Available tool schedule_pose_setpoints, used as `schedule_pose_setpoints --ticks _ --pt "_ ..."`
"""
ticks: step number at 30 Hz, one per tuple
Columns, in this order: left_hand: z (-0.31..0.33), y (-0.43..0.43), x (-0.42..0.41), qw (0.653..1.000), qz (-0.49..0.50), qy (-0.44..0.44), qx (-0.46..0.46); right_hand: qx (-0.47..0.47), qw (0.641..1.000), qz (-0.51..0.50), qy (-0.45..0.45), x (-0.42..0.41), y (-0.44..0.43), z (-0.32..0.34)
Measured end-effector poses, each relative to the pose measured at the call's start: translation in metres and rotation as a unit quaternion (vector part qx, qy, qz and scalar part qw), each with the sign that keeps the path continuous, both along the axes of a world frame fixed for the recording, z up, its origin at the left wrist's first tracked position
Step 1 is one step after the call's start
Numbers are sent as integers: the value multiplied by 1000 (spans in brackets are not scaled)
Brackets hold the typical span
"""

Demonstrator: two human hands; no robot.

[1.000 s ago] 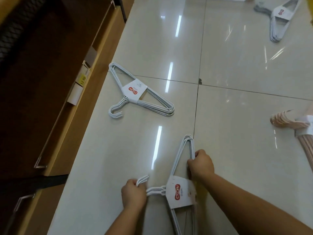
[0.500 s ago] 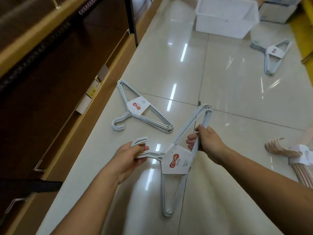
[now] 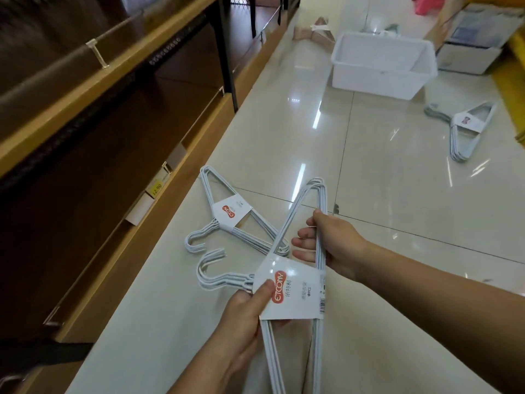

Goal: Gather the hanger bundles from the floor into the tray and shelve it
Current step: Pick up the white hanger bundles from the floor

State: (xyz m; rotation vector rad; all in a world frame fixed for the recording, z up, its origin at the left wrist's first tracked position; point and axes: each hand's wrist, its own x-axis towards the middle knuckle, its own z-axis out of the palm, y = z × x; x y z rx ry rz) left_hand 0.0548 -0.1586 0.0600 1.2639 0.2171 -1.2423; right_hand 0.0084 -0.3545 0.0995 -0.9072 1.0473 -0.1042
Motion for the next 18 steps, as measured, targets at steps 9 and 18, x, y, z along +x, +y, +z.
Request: schedule_pose_setpoints --ticks 9,18 --pt "107 -21 75 991 -17 -104 86 2 992 110 -58 9 -66 9" --pt "135 -10 160 979 22 -158 126 -342 846 376 165 82 -60 -41"
